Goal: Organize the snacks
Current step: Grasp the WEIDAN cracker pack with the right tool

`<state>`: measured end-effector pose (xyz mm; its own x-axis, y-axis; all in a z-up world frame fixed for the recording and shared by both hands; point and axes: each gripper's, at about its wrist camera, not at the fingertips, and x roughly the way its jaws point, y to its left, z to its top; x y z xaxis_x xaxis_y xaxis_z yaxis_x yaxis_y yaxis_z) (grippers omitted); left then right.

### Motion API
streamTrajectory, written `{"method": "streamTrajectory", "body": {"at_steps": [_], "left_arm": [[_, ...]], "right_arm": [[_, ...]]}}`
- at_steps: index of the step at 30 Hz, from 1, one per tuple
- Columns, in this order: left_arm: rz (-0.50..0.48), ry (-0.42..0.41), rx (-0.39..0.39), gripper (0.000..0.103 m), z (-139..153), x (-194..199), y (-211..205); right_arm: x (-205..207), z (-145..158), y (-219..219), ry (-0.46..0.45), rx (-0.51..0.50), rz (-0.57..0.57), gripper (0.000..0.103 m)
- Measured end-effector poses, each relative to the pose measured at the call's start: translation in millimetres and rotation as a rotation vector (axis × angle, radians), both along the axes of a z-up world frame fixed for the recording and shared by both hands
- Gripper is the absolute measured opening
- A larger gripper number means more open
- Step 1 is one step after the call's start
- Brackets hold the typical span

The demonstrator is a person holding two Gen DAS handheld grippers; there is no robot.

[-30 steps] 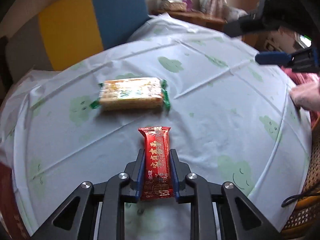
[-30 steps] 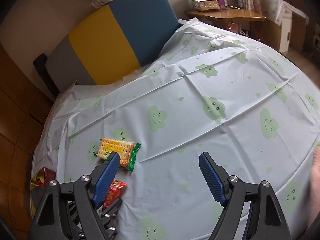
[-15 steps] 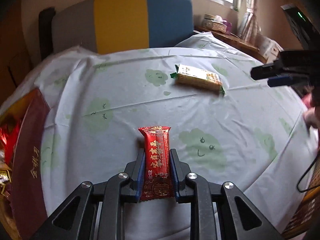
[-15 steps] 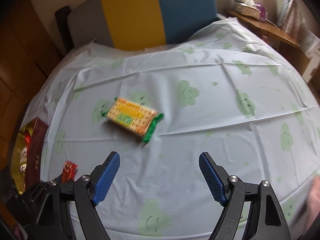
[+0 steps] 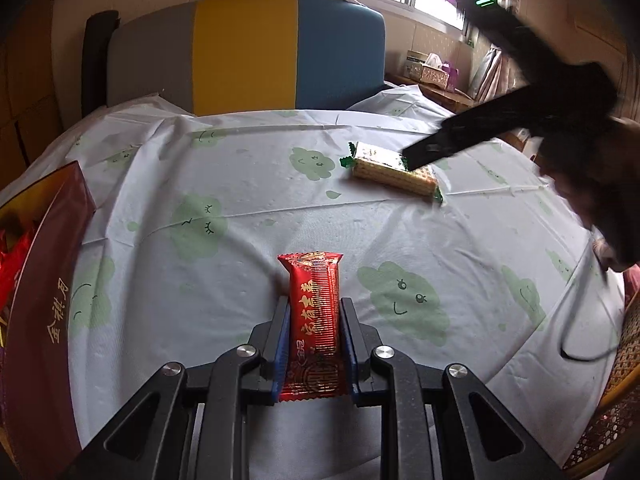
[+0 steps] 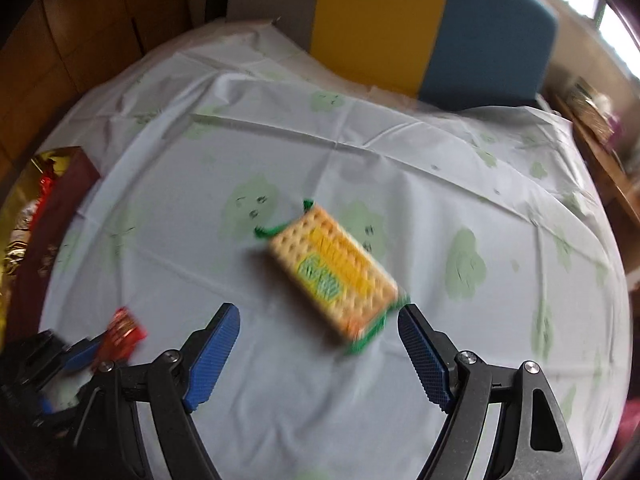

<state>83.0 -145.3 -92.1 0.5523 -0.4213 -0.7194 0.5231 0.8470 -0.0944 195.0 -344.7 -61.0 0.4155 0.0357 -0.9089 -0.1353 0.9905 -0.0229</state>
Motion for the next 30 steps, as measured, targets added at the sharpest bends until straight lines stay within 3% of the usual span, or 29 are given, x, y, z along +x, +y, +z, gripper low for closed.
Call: {"method": "streamTrajectory", "body": {"at_steps": [6, 11, 13, 16, 22, 26, 30], "left_arm": [[0.001, 0.002, -0.01, 0.023, -0.4, -0.7, 1.6], [0.0, 0.001, -0.009, 0.024, -0.7, -0.7, 1.8], [0.0, -0.002, -0.006, 0.024, -0.6, -1.3, 1.2], [-0.001, -0.003, -0.007, 0.024, -0.7, -1.5, 1.4], [0.0, -0.011, -0.001, 0.024, -0.4, -2.1, 1.1], [0.001, -0.012, 0.0, 0.024, -0.8, -0.8, 1.8], [0.0, -0.012, 0.003, 0.024, -1.1, -0.3, 1.7]], "right_arm": [[33.2, -16.6, 8.0, 0.075, 0.0, 0.126, 0.085], [44.4, -34.1, 3.0, 0.134, 0.004, 0.149, 0.085], [42.2, -36.4, 3.0, 0.142, 0.014, 0.148, 0.062], [24.6, -24.1, 11.1, 0.12, -0.003, 0.132, 0.056], [-39.4, -8.7, 37.1, 0.144, 0.1, 0.094, 0.056], [-76.8, -17.6, 49.6, 0.165, 0.124, 0.042, 0.056], [-87.2, -32.0, 49.7, 0.141, 0.136, 0.014, 0.06]]}}
